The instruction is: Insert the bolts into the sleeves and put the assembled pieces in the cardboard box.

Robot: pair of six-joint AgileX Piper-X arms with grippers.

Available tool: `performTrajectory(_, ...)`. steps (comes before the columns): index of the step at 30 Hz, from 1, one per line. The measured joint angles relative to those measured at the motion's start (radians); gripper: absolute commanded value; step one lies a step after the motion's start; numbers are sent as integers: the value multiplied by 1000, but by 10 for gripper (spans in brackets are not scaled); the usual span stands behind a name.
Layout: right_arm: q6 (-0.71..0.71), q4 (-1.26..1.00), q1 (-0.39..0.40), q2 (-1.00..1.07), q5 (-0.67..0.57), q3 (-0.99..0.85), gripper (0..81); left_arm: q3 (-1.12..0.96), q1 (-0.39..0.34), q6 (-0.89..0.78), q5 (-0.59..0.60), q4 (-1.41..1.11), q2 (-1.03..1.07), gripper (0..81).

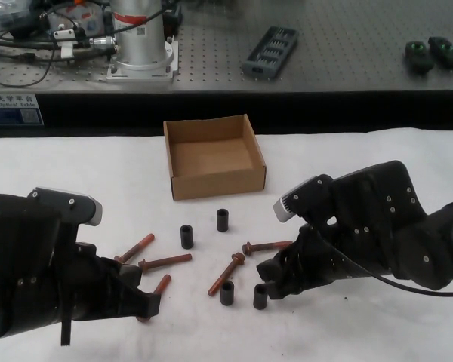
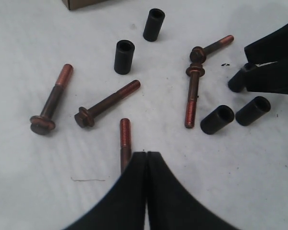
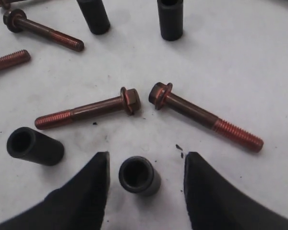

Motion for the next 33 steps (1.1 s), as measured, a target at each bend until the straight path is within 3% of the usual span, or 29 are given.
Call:
performTrajectory(26, 4, 90, 0, 50, 19, -60, 365, 0, 0, 0, 0, 0, 0, 6)
performTrajectory(28, 0, 104, 0, 61, 22, -76, 328, 0, 0, 0, 0, 0, 0, 6)
performTrajectory(33, -12, 106, 0, 61, 22, -77, 150, 0, 0, 0, 0, 0, 0, 6)
